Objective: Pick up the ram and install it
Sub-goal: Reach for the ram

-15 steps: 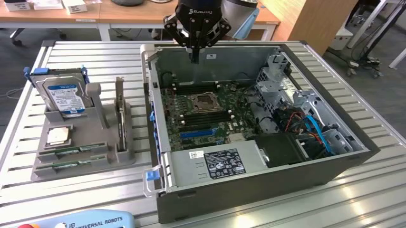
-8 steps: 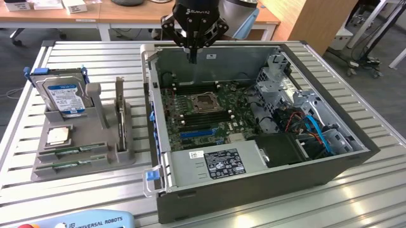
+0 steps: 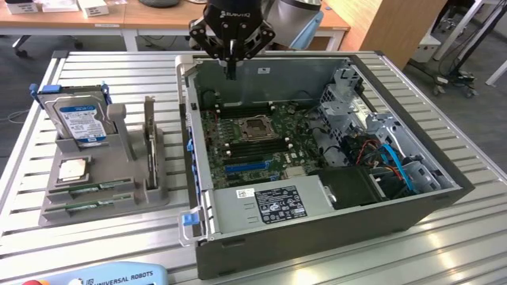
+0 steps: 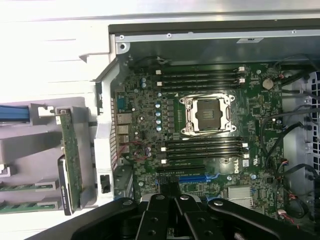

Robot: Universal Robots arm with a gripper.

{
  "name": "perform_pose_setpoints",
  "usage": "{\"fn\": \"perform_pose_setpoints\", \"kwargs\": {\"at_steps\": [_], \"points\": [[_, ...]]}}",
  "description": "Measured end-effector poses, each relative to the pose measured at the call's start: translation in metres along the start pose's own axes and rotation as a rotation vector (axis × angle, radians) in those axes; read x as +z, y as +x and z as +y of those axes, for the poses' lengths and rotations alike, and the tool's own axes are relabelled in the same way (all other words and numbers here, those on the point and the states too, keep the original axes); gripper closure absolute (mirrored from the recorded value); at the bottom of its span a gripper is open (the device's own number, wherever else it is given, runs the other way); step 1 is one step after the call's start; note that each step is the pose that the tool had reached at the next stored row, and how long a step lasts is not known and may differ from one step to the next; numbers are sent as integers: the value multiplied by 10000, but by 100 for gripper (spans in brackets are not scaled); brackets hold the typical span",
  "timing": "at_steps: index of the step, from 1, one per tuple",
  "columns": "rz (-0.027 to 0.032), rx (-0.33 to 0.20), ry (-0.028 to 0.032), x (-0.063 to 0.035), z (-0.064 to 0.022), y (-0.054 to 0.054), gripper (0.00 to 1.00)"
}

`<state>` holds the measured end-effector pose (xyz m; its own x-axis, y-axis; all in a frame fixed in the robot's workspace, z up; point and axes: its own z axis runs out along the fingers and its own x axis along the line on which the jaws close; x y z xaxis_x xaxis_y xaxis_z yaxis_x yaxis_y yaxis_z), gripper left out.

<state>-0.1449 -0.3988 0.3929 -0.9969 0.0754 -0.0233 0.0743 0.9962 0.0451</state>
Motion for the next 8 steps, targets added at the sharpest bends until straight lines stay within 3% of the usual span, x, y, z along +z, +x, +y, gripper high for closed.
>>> {"fn": "perform_pose_setpoints", "kwargs": {"at_steps": [8], "points": [[0,-1,0,5,-12,158,90]]}}
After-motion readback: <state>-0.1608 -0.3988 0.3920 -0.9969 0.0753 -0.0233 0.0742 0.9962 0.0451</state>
